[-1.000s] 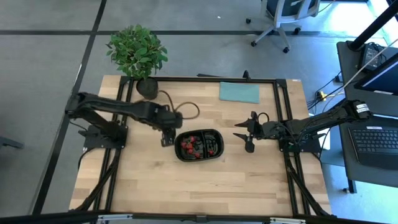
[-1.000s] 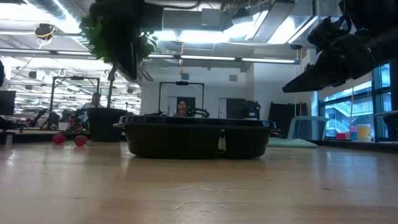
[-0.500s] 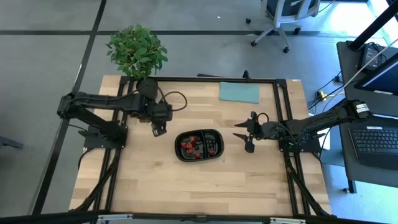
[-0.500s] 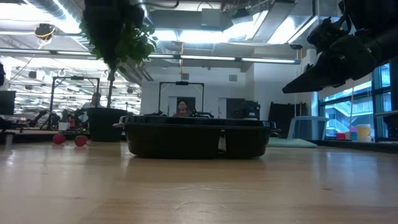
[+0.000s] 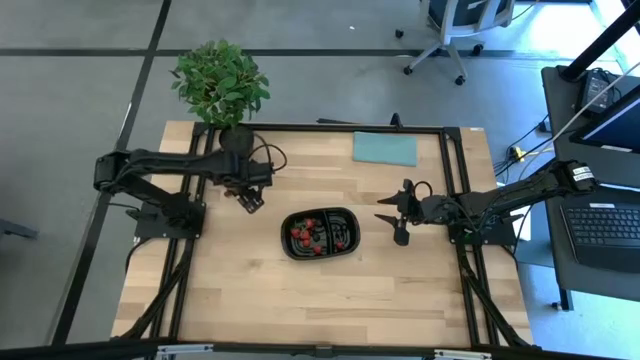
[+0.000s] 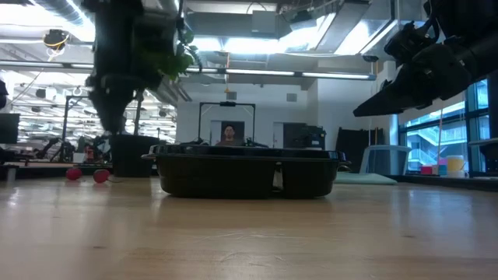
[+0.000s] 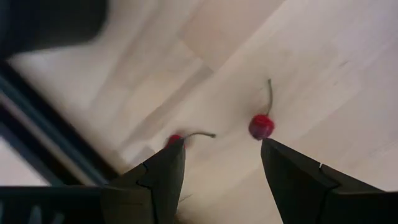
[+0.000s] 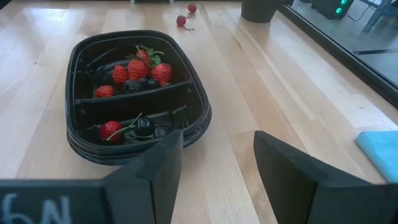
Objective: Pick and placing Produce into tupperware
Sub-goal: Put the right red cherry into the right section of the black bin
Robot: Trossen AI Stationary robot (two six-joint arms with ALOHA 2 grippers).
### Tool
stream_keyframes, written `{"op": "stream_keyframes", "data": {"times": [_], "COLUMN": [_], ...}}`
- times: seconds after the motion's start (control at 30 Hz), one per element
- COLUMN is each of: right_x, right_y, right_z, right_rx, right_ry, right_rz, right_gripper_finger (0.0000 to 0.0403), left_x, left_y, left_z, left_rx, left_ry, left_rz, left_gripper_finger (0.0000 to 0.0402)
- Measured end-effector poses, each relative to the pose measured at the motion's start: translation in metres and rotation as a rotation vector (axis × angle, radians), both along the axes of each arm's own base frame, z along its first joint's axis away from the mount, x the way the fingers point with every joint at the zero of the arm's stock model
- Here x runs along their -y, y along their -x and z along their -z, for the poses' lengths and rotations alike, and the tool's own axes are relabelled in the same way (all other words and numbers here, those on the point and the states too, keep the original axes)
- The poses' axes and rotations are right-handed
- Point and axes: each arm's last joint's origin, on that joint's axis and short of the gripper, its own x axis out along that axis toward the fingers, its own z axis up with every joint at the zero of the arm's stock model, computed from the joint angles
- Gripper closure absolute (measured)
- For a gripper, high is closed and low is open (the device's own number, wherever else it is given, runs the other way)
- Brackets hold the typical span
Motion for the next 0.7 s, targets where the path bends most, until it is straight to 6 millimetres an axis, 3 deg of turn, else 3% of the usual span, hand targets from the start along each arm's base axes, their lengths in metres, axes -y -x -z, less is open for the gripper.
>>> {"op": "stream_keyframes", "data": {"times": [0.33,0.7], "right_x": [0.0,0.0], "right_y": [0.0,0.0], "right_z": [0.0,0.0], "right_rx": [0.003,0.004], "right_ry": [-0.001,-0.002], "right_rz": [0.0,0.0], "right_gripper_finger": [0.0203,0.0203], "left_x": [0.003,0.003], "left_y": [0.006,0.005], "left_z": [0.041,0.057], "left_rx": [0.081,0.16], "left_ry": [0.074,0.079], "left_rz": [-0.038,-0.033], "left_gripper_finger": [0.0198,0.0198]}}
